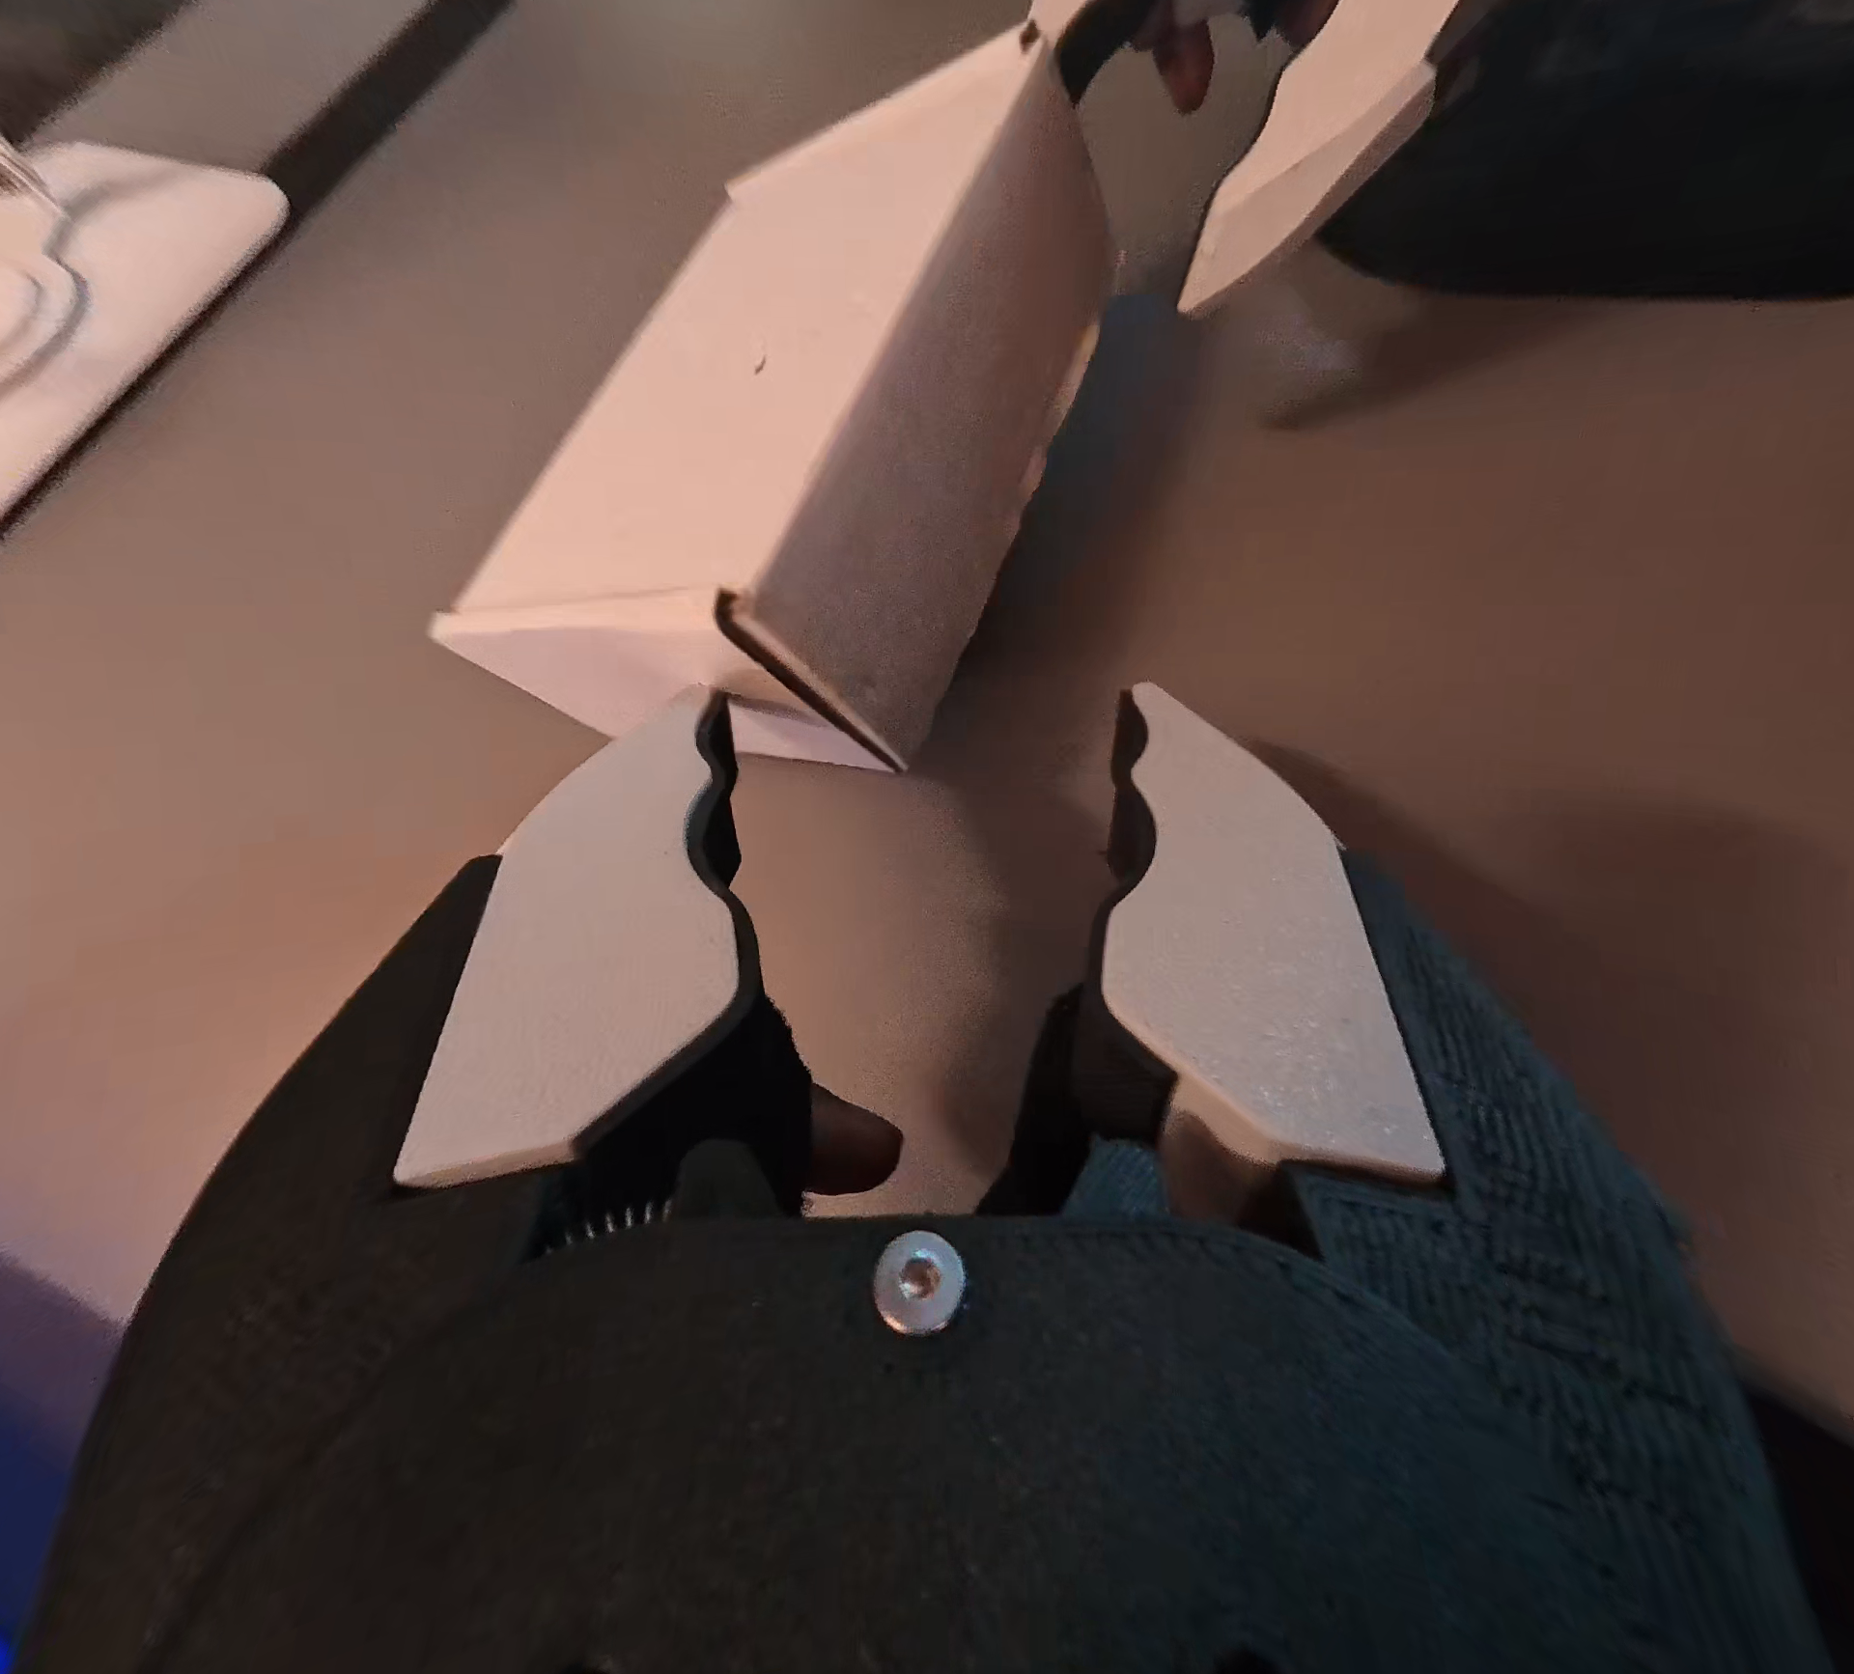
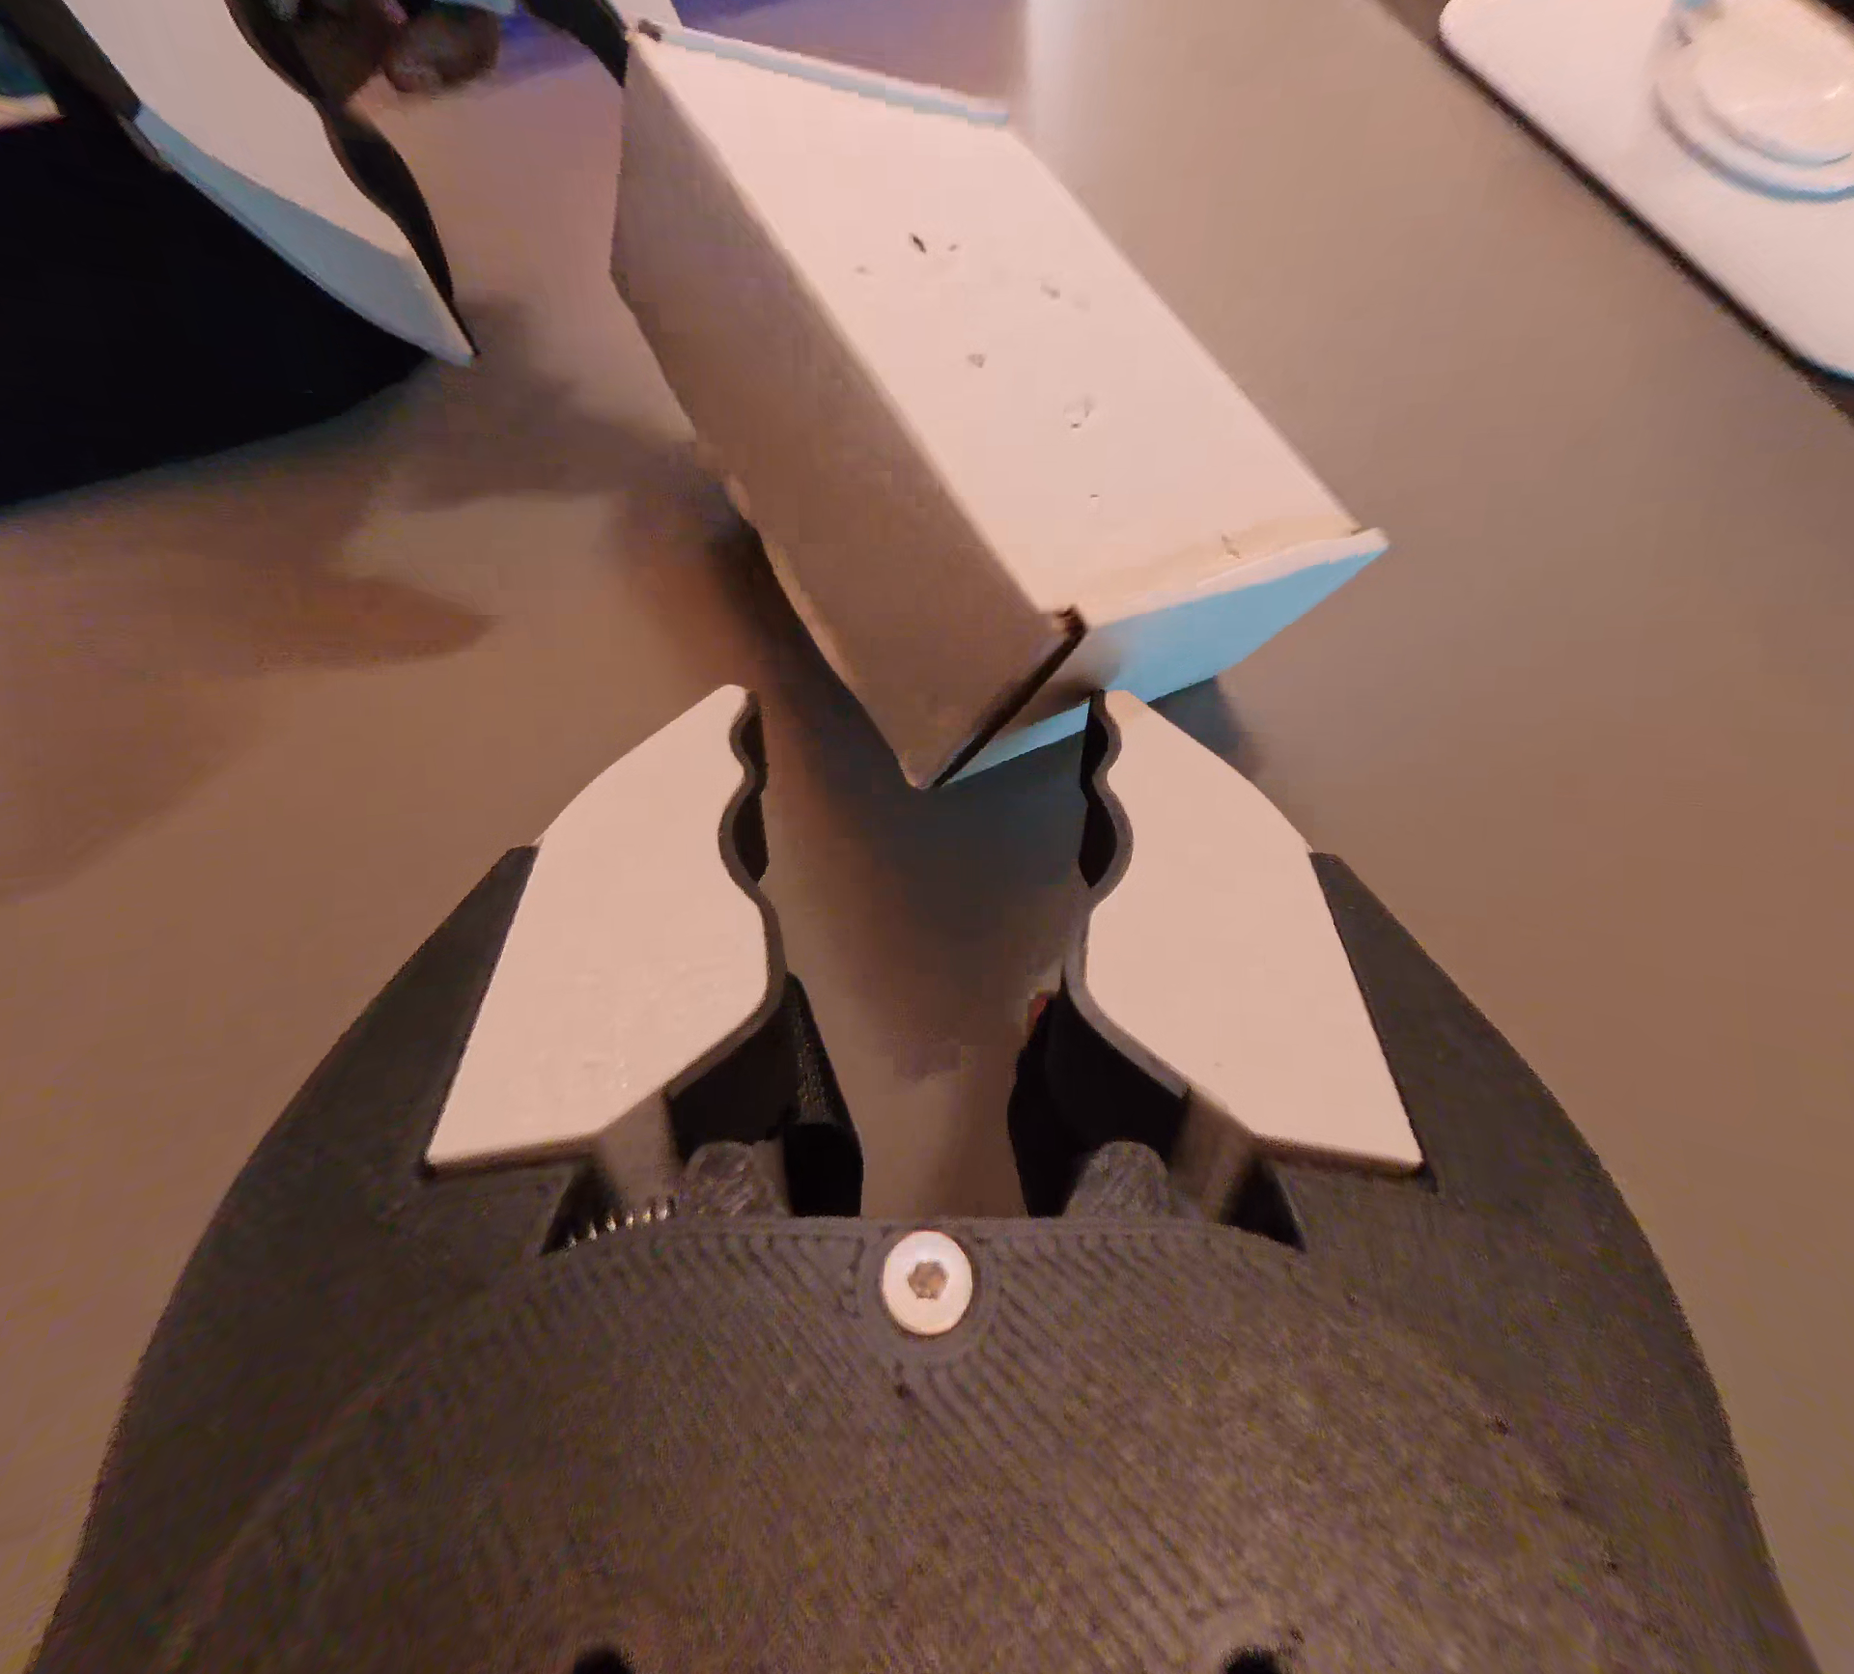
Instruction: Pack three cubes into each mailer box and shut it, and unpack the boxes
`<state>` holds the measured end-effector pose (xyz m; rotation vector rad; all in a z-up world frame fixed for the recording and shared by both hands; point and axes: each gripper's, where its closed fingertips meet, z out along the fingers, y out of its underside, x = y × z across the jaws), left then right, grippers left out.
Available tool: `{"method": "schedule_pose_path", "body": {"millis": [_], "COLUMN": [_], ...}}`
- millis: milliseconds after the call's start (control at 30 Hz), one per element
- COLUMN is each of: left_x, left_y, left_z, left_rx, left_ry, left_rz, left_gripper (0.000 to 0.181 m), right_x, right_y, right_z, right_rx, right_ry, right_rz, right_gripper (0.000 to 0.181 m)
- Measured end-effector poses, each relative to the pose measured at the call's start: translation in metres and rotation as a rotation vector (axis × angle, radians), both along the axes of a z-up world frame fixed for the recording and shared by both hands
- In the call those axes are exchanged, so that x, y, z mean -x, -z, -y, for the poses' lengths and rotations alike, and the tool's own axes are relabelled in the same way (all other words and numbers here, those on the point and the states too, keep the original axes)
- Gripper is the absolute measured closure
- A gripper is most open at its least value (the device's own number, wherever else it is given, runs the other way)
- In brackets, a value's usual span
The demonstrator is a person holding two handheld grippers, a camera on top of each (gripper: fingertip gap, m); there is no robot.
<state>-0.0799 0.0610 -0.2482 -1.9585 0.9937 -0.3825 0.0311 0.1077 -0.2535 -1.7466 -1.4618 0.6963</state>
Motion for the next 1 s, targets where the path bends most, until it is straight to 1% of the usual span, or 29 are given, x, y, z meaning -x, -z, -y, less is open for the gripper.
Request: {"method": "schedule_pose_path", "body": {"millis": [33,133,367,533,600,700,800,833,900,933,967,1000], "left_x": [0.0,0.0,-0.004,-0.001,0.0,0.0,0.0,0.003,0.01,0.013,0.013,0.01], "left_y": [-0.006,-0.016,-0.021,-0.021,-0.017,-0.015,-0.01,-0.009,-0.013,-0.019,-0.025,-0.029], "left_z": [-0.002,-0.01,-0.017,-0.022,-0.022,-0.021,-0.018,-0.02,-0.028,-0.034,-0.038,-0.042], "left_rx": [-0.019,-0.045,-0.031,-0.009,0.003,-0.028,-0.012,-0.028,-0.118,-0.179,-0.234,-0.271], "left_ry": [-0.002,-0.011,-0.027,-0.038,-0.042,-0.037,-0.028,-0.037,-0.072,-0.087,-0.084,-0.067], "left_rz": [0.006,0.008,0.039,0.077,0.074,0.07,0.067,0.059,0.059,0.076,0.104,0.133], "left_gripper": [0.109,0.109,0.11,0.111,0.113,0.113,0.112,0.107,0.082,0.067,0.055,0.05], "right_x": [0.0,0.0,0.001,0.002,0.003,0.002,0.0,-0.002,-0.01,-0.012,-0.012,-0.009], "right_y": [-0.006,-0.018,-0.029,-0.024,-0.023,-0.023,-0.022,-0.022,-0.026,-0.032,-0.04,-0.051], "right_z": [-0.002,-0.006,-0.018,-0.015,-0.015,-0.014,-0.013,-0.015,-0.023,-0.027,-0.029,-0.028], "right_rx": [-0.003,-0.007,0.008,0.046,0.045,0.044,0.048,0.041,-0.021,-0.068,-0.119,-0.175], "right_ry": [0.004,0.011,0.043,0.034,0.035,0.036,0.031,0.034,0.049,0.043,0.019,-0.018], "right_rz": [-0.021,-0.047,-0.072,-0.045,-0.042,-0.052,-0.045,-0.036,-0.031,-0.045,-0.073,-0.112], "right_gripper": [0.12,0.12,0.115,0.111,0.111,0.112,0.114,0.111,0.107,0.105,0.103,0.101]}}
